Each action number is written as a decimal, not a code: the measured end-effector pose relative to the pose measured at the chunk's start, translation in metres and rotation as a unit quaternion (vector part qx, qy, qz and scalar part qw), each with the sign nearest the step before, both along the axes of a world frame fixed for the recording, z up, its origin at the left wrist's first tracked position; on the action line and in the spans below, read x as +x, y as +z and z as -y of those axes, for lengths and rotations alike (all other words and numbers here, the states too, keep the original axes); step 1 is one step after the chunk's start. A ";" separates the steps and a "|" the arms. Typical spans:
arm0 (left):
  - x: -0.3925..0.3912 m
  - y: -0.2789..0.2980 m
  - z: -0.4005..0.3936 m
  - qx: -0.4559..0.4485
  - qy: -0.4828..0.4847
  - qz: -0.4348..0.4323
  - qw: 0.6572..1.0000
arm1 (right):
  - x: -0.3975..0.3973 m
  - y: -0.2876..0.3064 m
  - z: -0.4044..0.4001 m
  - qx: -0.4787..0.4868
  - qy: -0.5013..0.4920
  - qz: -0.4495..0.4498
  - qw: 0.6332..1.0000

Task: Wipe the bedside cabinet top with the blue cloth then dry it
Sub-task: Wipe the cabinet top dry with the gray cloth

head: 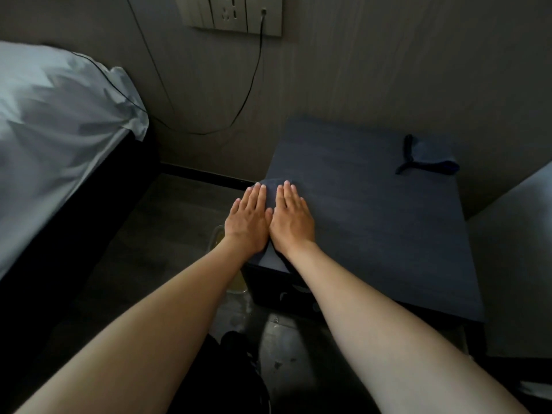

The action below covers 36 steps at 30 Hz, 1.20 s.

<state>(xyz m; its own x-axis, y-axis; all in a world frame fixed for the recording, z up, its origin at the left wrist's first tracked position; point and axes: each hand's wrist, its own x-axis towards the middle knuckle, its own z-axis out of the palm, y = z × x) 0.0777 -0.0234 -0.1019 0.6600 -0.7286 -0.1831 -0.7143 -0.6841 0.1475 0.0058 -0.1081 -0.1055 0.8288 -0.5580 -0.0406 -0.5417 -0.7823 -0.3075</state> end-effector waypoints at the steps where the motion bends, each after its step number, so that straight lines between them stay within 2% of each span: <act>1: 0.000 0.000 0.003 -0.002 0.002 0.003 1.000 | 0.001 -0.001 0.004 -0.001 0.001 0.004 1.000; 10: -0.010 0.003 0.053 0.033 -0.024 0.043 0.998 | -0.012 -0.002 0.049 0.004 -0.019 0.006 1.000; 31: -0.186 0.004 0.249 0.007 -0.175 0.020 0.984 | -0.212 0.002 0.219 -0.043 -0.173 -0.043 0.983; 36: -0.216 0.006 0.273 -0.002 -0.194 -0.002 0.981 | -0.244 0.010 0.236 -0.003 -0.203 -0.047 0.978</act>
<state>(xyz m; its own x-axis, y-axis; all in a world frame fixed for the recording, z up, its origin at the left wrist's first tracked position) -0.1387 -0.2963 -0.0962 0.3322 -0.9255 -0.1818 -0.9202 -0.3603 0.1531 -0.2382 -0.3442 -0.0952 0.5311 -0.8412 -0.1017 -0.8339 -0.4977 -0.2385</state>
